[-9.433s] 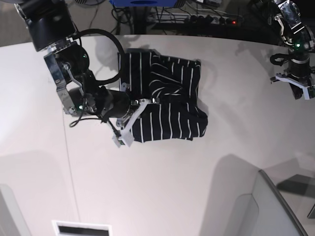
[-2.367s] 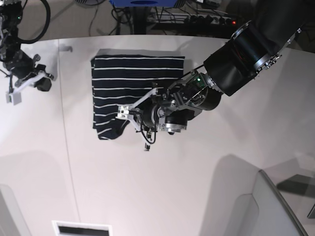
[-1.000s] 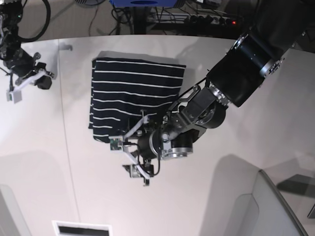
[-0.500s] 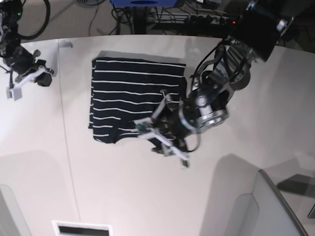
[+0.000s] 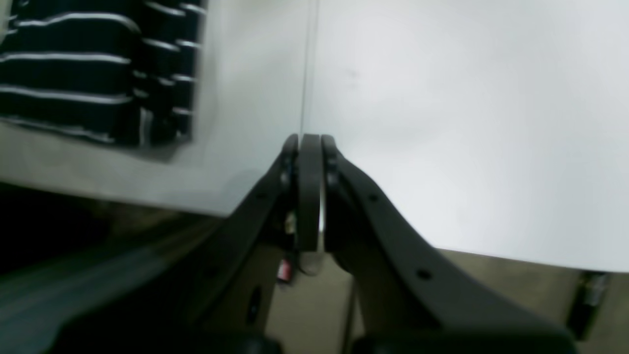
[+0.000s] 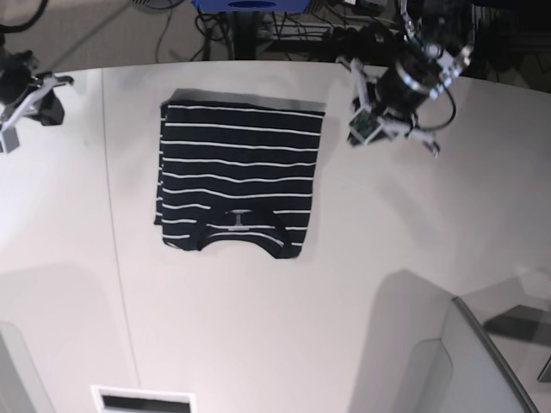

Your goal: Layout the t-shirt on the table in an organized manner, then fold the t-shirt properly

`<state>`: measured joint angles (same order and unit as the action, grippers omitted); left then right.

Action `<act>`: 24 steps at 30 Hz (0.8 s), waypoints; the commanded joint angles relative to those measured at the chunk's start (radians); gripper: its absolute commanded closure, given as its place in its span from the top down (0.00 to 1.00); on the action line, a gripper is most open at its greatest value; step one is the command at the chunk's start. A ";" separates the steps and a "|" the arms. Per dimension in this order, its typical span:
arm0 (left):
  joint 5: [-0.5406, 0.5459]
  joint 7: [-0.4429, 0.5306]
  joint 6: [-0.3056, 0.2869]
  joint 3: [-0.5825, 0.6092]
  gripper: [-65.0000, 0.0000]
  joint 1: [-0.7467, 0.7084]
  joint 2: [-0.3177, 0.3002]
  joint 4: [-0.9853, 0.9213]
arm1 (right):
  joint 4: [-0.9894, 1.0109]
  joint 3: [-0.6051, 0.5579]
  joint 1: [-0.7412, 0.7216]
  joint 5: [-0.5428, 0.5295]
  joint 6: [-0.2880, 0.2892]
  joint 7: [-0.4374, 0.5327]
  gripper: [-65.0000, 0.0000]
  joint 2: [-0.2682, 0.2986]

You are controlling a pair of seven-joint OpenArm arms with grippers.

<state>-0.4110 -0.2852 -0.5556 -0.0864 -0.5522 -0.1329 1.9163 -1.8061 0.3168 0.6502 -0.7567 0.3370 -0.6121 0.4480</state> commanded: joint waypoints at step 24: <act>0.017 0.278 0.148 -0.028 0.00 -0.269 0.023 -0.492 | 0.381 -0.339 0.164 0.415 0.009 0.027 0.01 -0.125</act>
<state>-0.3920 -0.0032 -0.4095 -0.1120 -0.8001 -0.1062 1.4059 -1.4109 -0.0299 0.8108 -0.3355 0.3534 -0.5980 0.3023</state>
